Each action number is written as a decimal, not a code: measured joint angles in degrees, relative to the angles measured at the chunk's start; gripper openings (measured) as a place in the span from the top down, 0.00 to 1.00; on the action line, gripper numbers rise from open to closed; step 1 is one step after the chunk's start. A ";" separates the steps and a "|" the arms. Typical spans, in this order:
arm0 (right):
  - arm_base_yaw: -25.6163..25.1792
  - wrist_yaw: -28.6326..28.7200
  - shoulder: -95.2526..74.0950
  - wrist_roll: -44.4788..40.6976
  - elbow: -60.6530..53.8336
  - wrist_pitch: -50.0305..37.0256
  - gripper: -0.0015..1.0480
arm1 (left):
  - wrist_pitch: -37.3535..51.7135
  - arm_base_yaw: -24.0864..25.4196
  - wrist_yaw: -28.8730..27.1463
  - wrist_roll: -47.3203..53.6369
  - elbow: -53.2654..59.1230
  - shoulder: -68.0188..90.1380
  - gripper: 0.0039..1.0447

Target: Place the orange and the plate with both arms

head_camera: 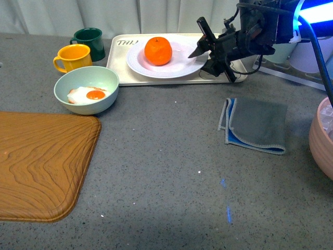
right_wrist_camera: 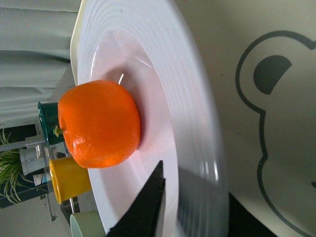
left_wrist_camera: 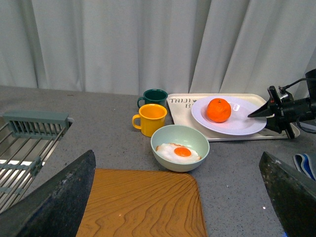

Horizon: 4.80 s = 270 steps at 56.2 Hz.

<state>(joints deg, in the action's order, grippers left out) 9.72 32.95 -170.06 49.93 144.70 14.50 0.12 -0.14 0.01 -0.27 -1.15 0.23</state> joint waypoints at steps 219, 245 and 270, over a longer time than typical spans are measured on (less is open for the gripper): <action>-9.66 -32.89 169.76 -49.83 -144.37 -14.73 0.99 | -0.09 0.00 -0.04 0.00 0.00 -0.04 0.06; -9.66 -32.89 169.81 -49.90 -144.37 -14.60 0.23 | -0.09 0.00 -0.04 0.02 0.00 -0.04 0.06; -9.66 -32.87 169.81 -49.88 -144.37 -14.60 0.09 | -0.09 0.00 -0.04 0.00 0.00 -0.04 0.06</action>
<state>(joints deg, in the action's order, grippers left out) 0.05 0.08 -0.25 0.05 0.34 -0.10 0.03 -0.14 -0.03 -0.27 -1.15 0.19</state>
